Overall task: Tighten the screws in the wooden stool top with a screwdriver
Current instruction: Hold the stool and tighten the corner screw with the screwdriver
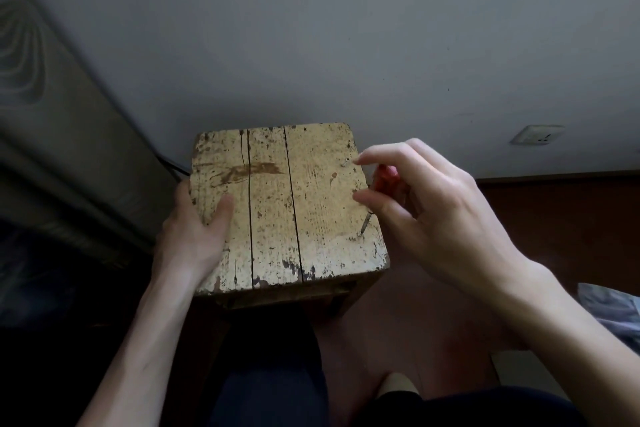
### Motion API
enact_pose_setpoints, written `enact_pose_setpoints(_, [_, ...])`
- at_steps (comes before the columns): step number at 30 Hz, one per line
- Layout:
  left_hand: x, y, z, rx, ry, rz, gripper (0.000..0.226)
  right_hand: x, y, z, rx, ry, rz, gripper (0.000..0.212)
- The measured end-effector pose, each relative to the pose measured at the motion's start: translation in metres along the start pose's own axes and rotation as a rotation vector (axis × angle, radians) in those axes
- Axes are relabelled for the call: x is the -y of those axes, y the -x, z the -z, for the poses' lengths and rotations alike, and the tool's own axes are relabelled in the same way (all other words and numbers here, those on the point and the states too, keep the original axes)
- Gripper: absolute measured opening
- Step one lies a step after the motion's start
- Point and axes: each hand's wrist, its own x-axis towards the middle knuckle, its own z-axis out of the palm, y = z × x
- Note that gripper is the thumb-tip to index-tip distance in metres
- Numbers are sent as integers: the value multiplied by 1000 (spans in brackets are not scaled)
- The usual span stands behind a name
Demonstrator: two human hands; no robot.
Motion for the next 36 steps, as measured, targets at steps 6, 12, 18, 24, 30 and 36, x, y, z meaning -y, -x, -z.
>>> enact_pose_setpoints(6, [0,0,1,3,11,2,83,-10,5,16,167,-146,34,34])
enact_pose_setpoints(12, [1,-1,0,-10,12,-11,80,-19,4,25,160,-118,47,34])
enact_pose_setpoints(18, [0,-2,0,-6,12,-6,77,-18,6,23,29,-58,13,19])
enact_pose_setpoints(24, [0,-1,0,-14,-8,-10,77,-17,8,17,-79,13,5,27])
enact_pose_setpoints(30, [-2,0,0,-17,-11,2,79,-15,11,12,-56,-91,-29,20])
enact_pose_setpoints(36, [-3,1,0,-11,-6,7,80,-21,9,33,178,-222,-10,34])
